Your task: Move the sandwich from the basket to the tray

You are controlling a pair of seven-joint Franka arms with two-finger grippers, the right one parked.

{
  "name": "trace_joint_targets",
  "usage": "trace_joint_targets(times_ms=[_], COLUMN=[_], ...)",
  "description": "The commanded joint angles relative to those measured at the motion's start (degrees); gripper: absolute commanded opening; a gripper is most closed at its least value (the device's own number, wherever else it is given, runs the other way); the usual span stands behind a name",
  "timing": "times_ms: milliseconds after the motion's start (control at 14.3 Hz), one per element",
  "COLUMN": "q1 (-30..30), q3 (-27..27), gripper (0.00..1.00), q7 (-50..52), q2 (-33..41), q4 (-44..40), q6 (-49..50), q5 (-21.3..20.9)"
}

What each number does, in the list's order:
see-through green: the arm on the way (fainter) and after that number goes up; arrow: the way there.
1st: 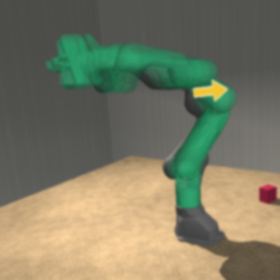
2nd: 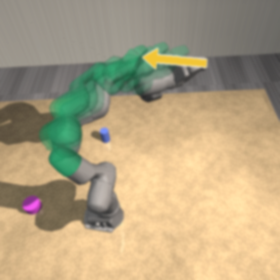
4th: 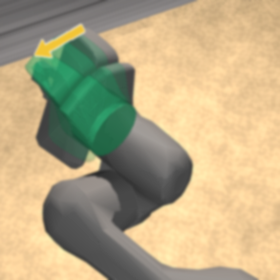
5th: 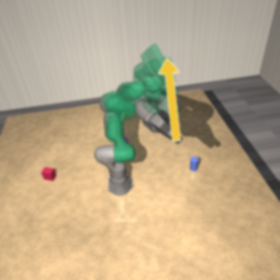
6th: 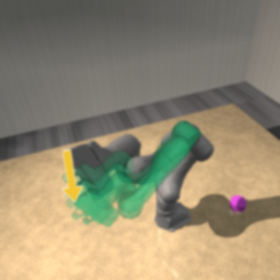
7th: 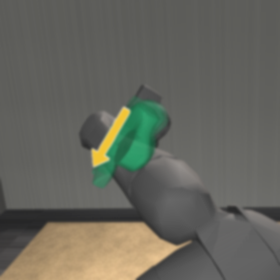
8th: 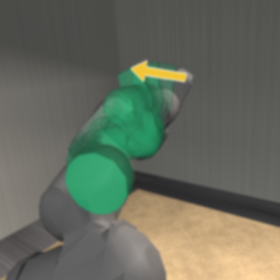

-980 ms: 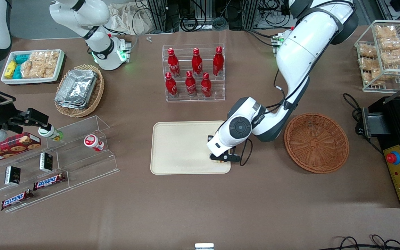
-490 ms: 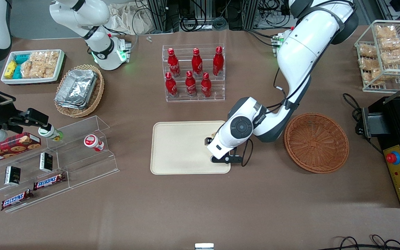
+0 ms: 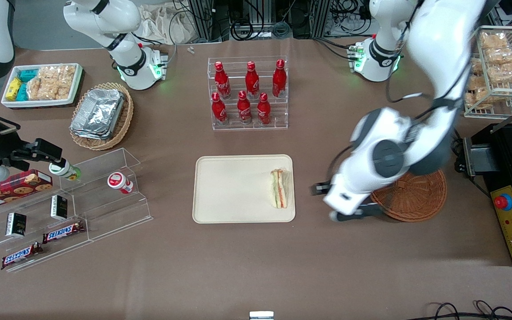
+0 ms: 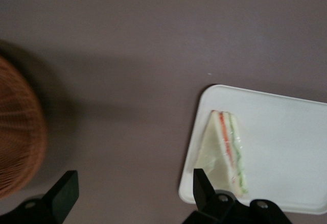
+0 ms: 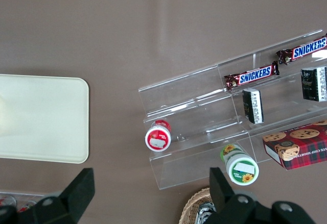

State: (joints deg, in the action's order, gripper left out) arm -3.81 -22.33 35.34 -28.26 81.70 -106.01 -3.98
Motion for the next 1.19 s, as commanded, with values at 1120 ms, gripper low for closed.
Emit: trace_joint_targets(times_ms=[1120], q1=[0.9], q3=[20.7], gripper=[1.00], q7=[-32.2], q2=[18.8], q4=[12.5], q6=[5.0], q5=[1.9])
